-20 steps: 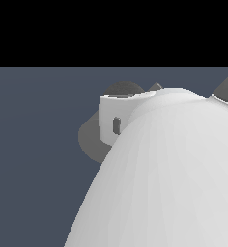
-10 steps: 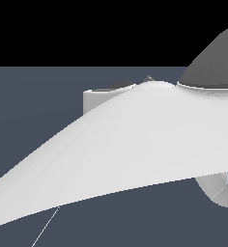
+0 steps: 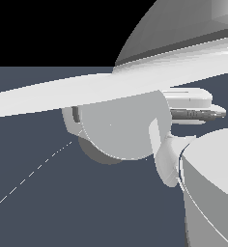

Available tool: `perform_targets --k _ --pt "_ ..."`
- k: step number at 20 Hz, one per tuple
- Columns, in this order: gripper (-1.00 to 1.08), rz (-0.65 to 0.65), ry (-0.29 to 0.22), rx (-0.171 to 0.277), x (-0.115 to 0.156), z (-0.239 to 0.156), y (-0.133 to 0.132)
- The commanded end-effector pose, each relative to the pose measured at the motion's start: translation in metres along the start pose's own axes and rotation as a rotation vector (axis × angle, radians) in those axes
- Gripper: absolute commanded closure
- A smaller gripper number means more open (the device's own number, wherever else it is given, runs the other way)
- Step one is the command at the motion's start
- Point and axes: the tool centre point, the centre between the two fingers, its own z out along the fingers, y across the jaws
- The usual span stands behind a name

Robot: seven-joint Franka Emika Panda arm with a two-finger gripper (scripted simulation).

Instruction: Turn on the faucet by rotating a designated handle.

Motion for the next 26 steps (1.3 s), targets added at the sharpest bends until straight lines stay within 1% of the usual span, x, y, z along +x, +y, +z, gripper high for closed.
perform_targets --k 1,4,5,26 --pt "1.08 0.049 -0.048 -0.013 -0.038 0.003 0.017" --pt "1.08 0.050 -0.053 -0.016 -0.043 0.003 0.022" --pt "1.08 -0.007 -0.015 -0.005 -0.007 0.000 0.009" --pt "1.08 0.028 -0.039 -0.013 -0.034 0.001 0.060"
